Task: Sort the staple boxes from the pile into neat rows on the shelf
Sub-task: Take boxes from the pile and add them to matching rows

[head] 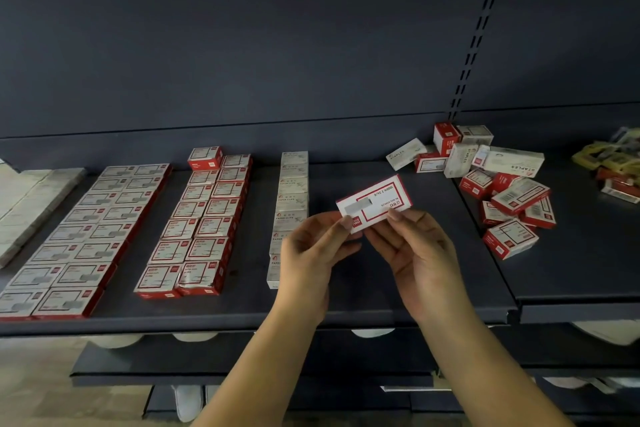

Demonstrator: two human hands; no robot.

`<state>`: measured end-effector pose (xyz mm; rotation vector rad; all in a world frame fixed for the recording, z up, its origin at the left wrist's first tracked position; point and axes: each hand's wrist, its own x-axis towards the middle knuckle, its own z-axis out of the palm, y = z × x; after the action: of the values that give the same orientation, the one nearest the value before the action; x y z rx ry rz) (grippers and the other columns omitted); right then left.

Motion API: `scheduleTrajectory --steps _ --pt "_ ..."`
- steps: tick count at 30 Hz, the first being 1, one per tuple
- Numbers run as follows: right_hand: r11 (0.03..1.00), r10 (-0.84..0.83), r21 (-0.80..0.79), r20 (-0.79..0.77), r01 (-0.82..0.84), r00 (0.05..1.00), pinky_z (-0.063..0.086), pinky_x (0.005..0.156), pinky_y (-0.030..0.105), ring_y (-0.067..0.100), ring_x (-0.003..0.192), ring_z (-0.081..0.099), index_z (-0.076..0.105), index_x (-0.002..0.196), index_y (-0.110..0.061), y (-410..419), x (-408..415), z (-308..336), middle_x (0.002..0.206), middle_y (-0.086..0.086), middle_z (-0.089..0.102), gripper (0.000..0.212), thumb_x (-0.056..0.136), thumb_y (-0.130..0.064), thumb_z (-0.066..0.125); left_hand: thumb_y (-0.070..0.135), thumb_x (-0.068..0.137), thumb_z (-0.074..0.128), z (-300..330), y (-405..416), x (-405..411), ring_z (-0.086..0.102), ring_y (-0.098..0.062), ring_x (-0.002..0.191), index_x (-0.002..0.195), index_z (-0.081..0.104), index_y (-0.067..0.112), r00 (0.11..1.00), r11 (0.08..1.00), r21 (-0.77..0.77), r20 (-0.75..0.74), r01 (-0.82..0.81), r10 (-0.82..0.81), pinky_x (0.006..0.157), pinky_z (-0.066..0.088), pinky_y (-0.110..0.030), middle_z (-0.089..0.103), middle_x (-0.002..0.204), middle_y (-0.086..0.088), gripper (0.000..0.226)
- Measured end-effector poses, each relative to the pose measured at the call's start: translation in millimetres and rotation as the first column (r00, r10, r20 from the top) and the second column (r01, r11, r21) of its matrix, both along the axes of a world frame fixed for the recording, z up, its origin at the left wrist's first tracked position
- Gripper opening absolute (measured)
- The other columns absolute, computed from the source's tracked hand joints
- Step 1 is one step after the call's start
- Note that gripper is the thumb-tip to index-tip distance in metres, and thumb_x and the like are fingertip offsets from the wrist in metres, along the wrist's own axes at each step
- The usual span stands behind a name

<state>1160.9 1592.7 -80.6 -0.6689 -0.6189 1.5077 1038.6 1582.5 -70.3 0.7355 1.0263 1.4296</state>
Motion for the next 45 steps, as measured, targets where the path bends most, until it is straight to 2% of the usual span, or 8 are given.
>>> scheduleTrajectory --steps 6,12,17,24,29,40,42,45 --pt "0.996 -0.088 0.0 0.168 0.09 0.982 0.055 0.063 0.027 0.021 0.082 0.069 0.059 0.089 -0.007 1.3 -6.1 9.4 0.088 0.009 0.071 0.027 0.066 -0.018 0.068 0.011 0.07 0.076 -4.7 -3.8 -2.0 0.068 -0.017 0.083 0.073 0.073 0.019 0.983 0.989 0.003 -0.115 0.146 -0.144 0.076 0.056 -0.028 0.073 0.087 -0.006 0.009" --pt "0.993 -0.071 0.115 0.412 0.025 0.908 0.051 0.063 0.018 0.008 0.075 0.067 0.074 0.074 -0.021 9.0 0.7 10.6 0.076 -0.004 0.072 0.008 0.07 -0.014 0.071 0.021 0.072 0.075 1.2 -1.9 -21.3 0.067 -0.019 0.086 0.105 0.064 0.018 0.979 0.983 0.073 -0.134 0.166 -0.156 0.073 0.054 -0.028 0.071 0.09 -0.005 0.035" --pt "0.975 -0.002 0.167 0.668 -0.147 0.744 0.05 0.064 0.014 0.003 0.073 0.064 0.07 0.082 -0.021 11.0 -3.8 14.0 0.075 -0.006 0.072 0.018 0.085 -0.007 0.059 0.019 0.069 0.066 8.3 1.0 -41.0 0.068 -0.023 0.086 0.101 0.066 0.009 0.962 0.983 0.035 -0.213 0.18 -0.169 0.071 0.056 -0.028 0.072 0.09 -0.01 0.033" --pt "0.939 0.036 0.208 0.733 -0.274 0.679 0.05 0.065 0.012 0.001 0.081 0.066 0.069 0.089 -0.023 14.4 -35.8 19.4 0.085 -0.012 0.071 0.013 0.077 -0.022 0.066 0.012 0.069 0.064 9.1 -6.4 -74.4 0.071 -0.021 0.08 0.085 0.073 0.011 0.991 0.997 0.018 -0.112 0.082 -0.079 0.065 0.056 -0.024 0.073 0.086 -0.013 0.019" --pt "0.741 -0.361 0.397 0.915 -0.541 0.177 0.041 0.09 0.009 0.004 0.106 0.052 0.061 0.121 -0.011 19.1 -71.8 17.1 0.114 -0.007 0.058 0.054 0.08 -0.047 0.056 0.009 0.068 0.062 12.6 -16.3 -118.4 0.071 -0.02 0.077 0.084 0.071 0.005 1.0 1.0 -0.017 -0.009 -0.014 0.014 0.062 0.056 -0.022 0.073 0.082 -0.013 0.019" --pt "0.71 -0.293 0.383 0.924 -0.591 0.246 0.026 0.101 0.004 0.007 0.121 0.041 0.05 0.131 -0.009 5.2 -181.3 25.3 0.124 -0.009 0.049 0.07 0.073 -0.047 0.06 0.009 0.067 0.061 15.8 -29.9 -226.0 0.071 -0.02 0.077 0.077 0.076 0.007 0.984 0.997 -0.076 0.181 0.016 -0.002 0.06 0.057 -0.023 0.072 0.085 -0.013 0.018" --pt "0.717 -0.281 0.368 0.93 -0.592 0.237 0.024 0.1 0.001 0.004 0.121 0.039 0.049 0.132 -0.01 2.9 -197.3 28.0 0.124 -0.01 0.048 0.068 0.072 -0.041 0.062 0.014 0.065 0.07 11.8 -30.5 -242.5 0.071 -0.02 0.077 0.077 0.076 0.009 0.972 0.997 -0.063 0.235 0.044 -0.028 0.061 0.057 -0.024 0.072 0.084 -0.012 0.014" --pt "0.718 -0.279 0.367 0.93 -0.591 0.239 0.022 0.094 -0.006 -0.004 0.118 0.036 0.05 0.131 -0.008 0.9 -222.1 32.1 0.122 -0.012 0.047 0.066 0.074 -0.039 0.062 0.025 0.045 0.092 4.5 -27.2 -265.0 0.071 -0.02 0.081 0.08 0.075 0.009 0.947 0.996 0.0 0.308 0.092 -0.087 0.063 0.057 -0.024 0.072 0.087 -0.012 0.043"
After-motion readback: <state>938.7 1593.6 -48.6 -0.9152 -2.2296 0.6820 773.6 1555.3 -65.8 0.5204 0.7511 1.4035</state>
